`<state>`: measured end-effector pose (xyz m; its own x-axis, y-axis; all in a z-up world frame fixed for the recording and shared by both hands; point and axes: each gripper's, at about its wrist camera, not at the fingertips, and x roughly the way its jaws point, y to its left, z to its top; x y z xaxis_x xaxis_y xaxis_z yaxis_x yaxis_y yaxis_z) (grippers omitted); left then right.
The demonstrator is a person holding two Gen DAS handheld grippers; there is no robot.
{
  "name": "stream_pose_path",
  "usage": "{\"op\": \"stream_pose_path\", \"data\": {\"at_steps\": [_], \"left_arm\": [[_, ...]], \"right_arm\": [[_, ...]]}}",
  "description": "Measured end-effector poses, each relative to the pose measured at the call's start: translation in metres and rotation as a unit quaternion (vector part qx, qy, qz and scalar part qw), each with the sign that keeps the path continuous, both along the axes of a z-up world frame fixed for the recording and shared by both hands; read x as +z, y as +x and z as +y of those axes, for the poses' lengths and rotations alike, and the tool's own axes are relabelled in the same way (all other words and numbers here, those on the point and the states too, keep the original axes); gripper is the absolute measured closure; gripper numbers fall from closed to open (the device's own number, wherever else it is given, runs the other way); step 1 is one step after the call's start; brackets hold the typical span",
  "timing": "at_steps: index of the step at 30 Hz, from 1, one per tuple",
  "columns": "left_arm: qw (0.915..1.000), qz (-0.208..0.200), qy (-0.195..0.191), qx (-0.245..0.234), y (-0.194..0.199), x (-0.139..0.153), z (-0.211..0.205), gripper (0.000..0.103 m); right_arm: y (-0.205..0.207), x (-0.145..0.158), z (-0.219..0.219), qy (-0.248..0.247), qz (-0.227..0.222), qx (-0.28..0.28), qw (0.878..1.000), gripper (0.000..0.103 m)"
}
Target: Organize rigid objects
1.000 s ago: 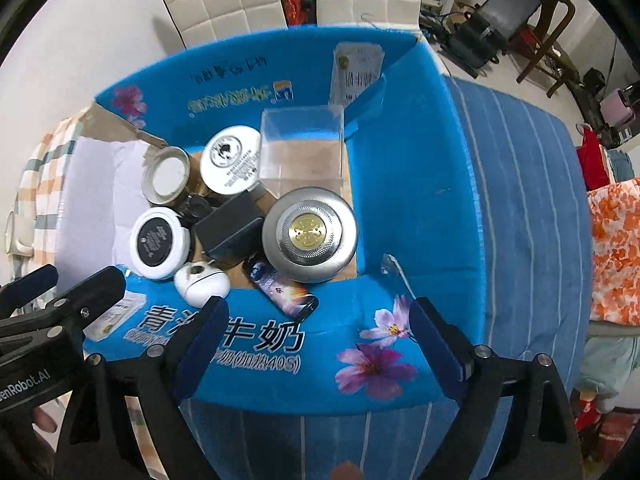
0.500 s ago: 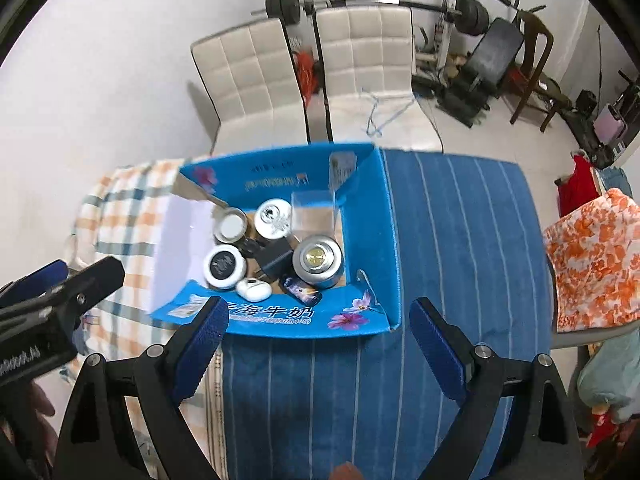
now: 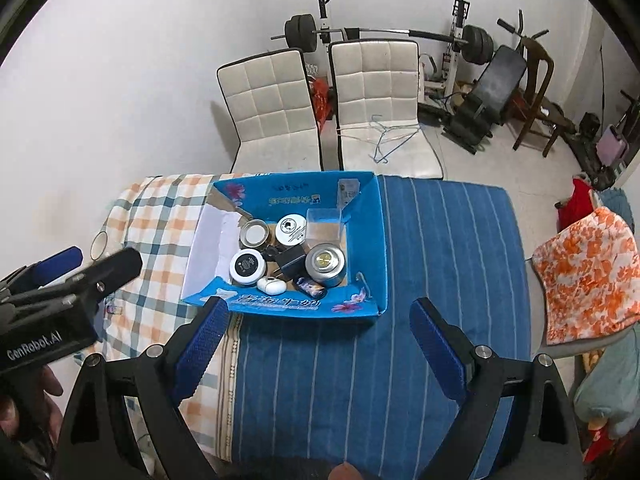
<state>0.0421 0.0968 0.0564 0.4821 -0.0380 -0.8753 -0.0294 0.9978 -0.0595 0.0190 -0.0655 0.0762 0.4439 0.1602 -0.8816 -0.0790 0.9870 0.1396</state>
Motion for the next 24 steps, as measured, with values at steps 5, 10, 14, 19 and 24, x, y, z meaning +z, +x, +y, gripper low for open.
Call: {"op": "stream_pose_path", "data": {"at_steps": [5, 10, 14, 19, 24], "left_arm": [[0.9999, 0.003, 0.002, 0.011, -0.007, -0.004, 0.003, 0.0], [0.9998, 0.002, 0.001, 0.021, -0.012, -0.006, 0.008, 0.0], [0.9996, -0.002, -0.001, 0.029, -0.014, -0.005, 0.013, 0.0], [0.9994, -0.006, 0.0, 0.034, -0.015, -0.004, 0.018, 0.0], [0.9994, -0.003, 0.001, 0.035, -0.016, -0.005, 0.018, 0.0]], "right_arm": [[0.0, 0.002, -0.002, -0.023, -0.013, -0.012, 1.0, 0.009], [0.002, -0.001, -0.005, -0.037, -0.015, -0.021, 0.999, 0.009], [0.002, -0.001, -0.006, -0.042, -0.017, -0.022, 0.999, 0.009], [0.001, 0.0, -0.005, -0.049, -0.023, -0.024, 0.998, 0.009], [0.001, -0.001, -0.004, -0.055, -0.02, -0.024, 0.998, 0.009]]}}
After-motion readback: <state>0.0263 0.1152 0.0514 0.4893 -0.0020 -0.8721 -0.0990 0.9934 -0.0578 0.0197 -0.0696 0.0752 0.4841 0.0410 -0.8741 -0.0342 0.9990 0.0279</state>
